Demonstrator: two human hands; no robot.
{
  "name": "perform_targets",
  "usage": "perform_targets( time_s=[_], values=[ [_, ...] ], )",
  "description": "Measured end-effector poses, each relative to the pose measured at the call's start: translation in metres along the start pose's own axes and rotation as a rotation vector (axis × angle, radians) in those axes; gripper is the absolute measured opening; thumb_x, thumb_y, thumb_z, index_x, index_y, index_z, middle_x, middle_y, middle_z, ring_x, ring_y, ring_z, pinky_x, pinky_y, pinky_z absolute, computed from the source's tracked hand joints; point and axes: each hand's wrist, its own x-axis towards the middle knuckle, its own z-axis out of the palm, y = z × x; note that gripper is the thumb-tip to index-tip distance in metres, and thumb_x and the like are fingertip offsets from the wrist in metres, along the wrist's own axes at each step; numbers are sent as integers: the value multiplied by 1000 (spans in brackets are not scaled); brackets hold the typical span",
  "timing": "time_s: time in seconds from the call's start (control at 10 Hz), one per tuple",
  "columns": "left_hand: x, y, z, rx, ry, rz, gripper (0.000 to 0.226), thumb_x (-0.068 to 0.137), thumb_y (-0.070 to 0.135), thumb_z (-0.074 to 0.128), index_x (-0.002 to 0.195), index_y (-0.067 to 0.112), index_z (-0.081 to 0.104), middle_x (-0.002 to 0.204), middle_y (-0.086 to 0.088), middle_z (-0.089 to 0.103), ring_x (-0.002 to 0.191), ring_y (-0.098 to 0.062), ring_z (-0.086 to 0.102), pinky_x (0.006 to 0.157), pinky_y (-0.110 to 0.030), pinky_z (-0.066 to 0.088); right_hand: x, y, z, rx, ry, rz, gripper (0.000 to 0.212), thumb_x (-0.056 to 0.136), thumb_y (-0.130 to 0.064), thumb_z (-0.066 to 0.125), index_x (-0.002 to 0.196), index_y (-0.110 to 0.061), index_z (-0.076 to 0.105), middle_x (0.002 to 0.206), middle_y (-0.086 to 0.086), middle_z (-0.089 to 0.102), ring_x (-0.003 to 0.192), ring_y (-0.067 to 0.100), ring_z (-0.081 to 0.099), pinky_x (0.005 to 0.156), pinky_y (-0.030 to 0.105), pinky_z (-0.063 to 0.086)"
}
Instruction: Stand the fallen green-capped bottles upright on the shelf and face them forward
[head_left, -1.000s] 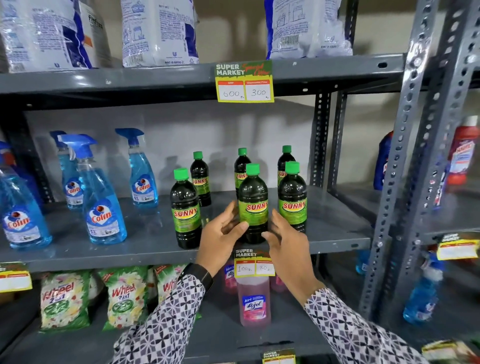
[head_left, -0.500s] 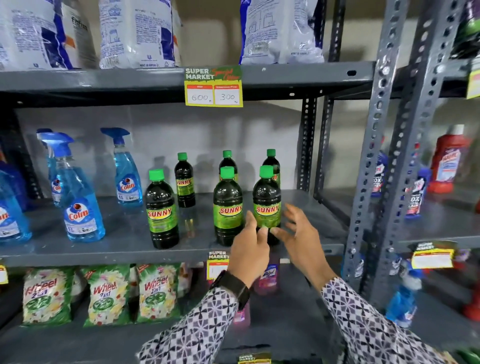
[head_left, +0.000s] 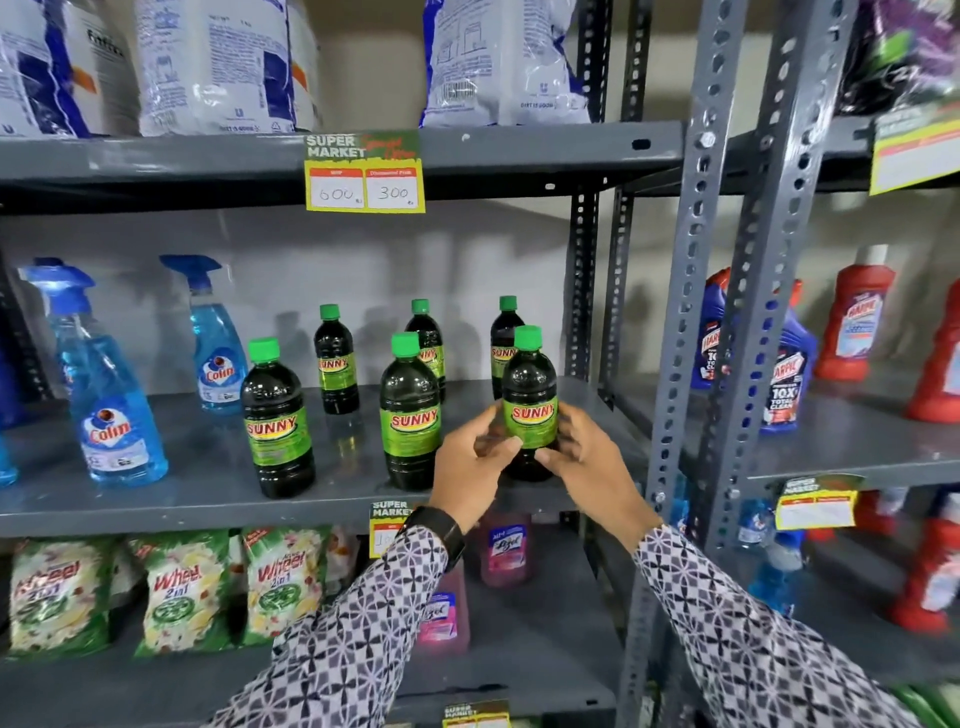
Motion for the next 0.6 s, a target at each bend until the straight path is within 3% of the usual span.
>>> perform_targets(
  time_s=[0.1,0.4,0.5,0.6],
  values=[
    [-4,0,0,-46,0,10,57,91,13,71,143,24,51,107,16,71,97,2,68,98,-27,55,-2,2,2,13,18,-3,71,90,5,76,152,-18,50,134,-3,68,126,9,66,110,26,51],
    [-6,-6,-1,-37,1,19,56,92,17,68,144,26,51,114,5,74,106,-8,69,103,-37,54,-3,6,7,-10,46,-1,71,91,5,76,153,-17,49,131,-5,69,126,8,66,114,38,51],
    [-11,2,-4,-1,-25,0,56,93,21,67,146,26,48,118,3,73,106,-6,68,105,-37,53,-11,1,8,-19,40,23,72,93,1,75,155,-20,46,136,-10,67,129,0,62,117,40,48],
    [-23,9,-13,123,13,64,58,97,29,62,151,25,41,135,0,64,116,-2,60,108,-34,48,-15,-10,15,-36,166,-37,74,98,-15,72,162,-19,36,157,-4,55,145,7,50,123,46,40]
  ],
)
